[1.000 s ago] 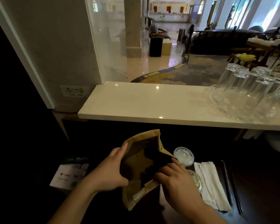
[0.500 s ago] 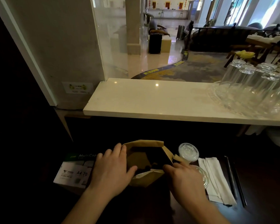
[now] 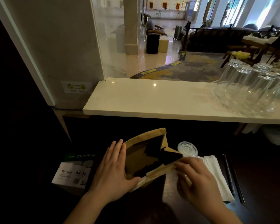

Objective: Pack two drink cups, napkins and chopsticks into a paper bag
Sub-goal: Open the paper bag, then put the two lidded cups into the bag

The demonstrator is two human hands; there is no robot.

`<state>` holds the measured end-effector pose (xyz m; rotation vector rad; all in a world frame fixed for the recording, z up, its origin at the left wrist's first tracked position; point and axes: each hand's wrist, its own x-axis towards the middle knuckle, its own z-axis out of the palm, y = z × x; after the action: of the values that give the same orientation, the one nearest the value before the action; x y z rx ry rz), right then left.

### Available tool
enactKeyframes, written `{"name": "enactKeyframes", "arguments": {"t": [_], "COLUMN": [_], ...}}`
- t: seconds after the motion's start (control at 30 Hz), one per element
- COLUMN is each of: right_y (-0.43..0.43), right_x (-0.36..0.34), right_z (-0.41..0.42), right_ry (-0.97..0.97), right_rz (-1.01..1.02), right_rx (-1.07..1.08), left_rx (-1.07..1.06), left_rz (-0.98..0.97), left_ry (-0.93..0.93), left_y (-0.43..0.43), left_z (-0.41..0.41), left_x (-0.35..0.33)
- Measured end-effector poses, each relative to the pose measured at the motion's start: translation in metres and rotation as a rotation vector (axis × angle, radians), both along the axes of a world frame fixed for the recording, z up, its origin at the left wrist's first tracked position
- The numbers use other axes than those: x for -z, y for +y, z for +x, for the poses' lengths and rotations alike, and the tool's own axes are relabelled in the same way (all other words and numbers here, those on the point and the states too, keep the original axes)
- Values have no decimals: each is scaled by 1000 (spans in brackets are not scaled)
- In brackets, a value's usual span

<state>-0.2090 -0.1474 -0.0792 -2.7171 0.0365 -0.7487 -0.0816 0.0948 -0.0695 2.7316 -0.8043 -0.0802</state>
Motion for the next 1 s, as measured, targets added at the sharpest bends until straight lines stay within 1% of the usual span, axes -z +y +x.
{"name": "enactKeyframes", "arguments": {"t": [0.03, 0.07, 0.1, 0.17, 0.23, 0.27, 0.37, 0.53, 0.63, 0.7, 0.83, 1.0], "right_y": [-7, -16, -26, -45, -58, -62, -68, -70, -68, -67, -59, -33], "right_x": [5, 12, 20, 40, 57, 63, 75, 84, 76, 61, 7, -82], "right_z": [-5, -8, -8, -6, -1, 2, 11, 19, 17, 16, 14, 20], "right_ry": [-23, -2, 75, 320, 536, 604, 669, 628, 558, 492, 342, 149], "right_rz": [83, 154, 195, 178, 158, 163, 197, 198, 232, 218, 188, 2], "right_rx": [93, 196, 291, 407, 429, 419, 393, 404, 427, 416, 379, 322], "left_rx": [1, 3, 9, 19, 25, 26, 24, 36, 37, 42, 47, 57], "left_rz": [4, 6, 6, 8, 24, 31, 32, 52, 54, 46, 47, 34], "left_ry": [-8, -15, -20, -19, -23, -25, -13, -4, 2, 15, 24, 29], "left_y": [1, 1, 2, 2, 2, 2, 1, 1, -1, -1, -2, -3], "left_z": [0, 0, 0, -1, -1, -1, -1, 1, 4, 5, 9, 10], "left_x": [1, 1, 2, 2, 2, 1, 1, 1, 0, 0, -1, -2]}}
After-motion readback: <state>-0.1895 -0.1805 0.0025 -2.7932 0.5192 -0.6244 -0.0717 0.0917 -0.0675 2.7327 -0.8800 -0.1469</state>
